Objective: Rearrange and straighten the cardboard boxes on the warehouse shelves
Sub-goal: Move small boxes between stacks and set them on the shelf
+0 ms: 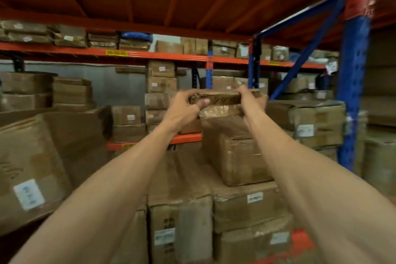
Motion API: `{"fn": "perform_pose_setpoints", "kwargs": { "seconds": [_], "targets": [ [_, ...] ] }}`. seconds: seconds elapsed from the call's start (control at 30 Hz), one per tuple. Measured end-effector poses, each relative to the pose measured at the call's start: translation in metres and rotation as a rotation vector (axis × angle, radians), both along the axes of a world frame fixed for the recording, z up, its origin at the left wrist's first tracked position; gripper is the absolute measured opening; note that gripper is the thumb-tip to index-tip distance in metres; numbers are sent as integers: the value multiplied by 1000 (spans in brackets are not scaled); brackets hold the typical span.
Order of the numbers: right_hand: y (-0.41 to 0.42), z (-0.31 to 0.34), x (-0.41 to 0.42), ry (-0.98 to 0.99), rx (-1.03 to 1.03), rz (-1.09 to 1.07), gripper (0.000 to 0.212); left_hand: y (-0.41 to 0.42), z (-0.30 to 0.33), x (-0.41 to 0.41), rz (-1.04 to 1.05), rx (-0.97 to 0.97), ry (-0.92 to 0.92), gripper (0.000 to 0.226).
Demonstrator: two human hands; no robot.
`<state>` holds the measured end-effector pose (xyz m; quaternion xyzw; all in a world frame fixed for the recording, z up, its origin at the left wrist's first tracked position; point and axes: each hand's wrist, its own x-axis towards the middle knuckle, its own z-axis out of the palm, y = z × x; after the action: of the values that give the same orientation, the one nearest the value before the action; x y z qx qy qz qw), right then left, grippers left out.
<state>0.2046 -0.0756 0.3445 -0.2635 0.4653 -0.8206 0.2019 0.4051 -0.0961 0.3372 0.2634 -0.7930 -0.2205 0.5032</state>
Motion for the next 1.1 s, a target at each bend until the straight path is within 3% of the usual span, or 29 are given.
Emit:
{"fn": "perform_pose_setpoints", "kwargs": {
  "seconds": [0.17, 0.3, 0.37, 0.47, 0.57, 0.77, 0.87, 0.97, 1.1],
  "targets": [
    [50, -37, -100, 24, 140, -42, 96, 18, -39, -100, -148, 100, -34, 41],
    [54, -59, -139, 197, 439, 9, 123, 14, -60, -138, 11, 95, -179, 62],
    [44, -59, -135, 354, 603, -46, 115, 12, -65, -137, 154, 129, -239, 73],
    [27, -62, -112, 481, 702, -305, 94, 11, -65, -130, 121, 256, -242, 74],
    [21, -72, -102, 523, 685, -485, 84, 10, -63, -126, 130, 261, -237, 68],
    [30, -73, -103, 651, 651, -518, 87, 15, -70, -114, 63, 287, -241, 73],
    [39, -71, -83, 887, 487, -636, 74, 14, -83, -82, 53, 272, -240, 78],
    [39, -55, -35, 1186, 287, -727, 51, 11, -91, -29, 170, 173, -102, 66],
    [17, -36, 64, 1376, 127, -636, 49, 8, -87, 62, 519, 14, 81, 43]
  ]
}}
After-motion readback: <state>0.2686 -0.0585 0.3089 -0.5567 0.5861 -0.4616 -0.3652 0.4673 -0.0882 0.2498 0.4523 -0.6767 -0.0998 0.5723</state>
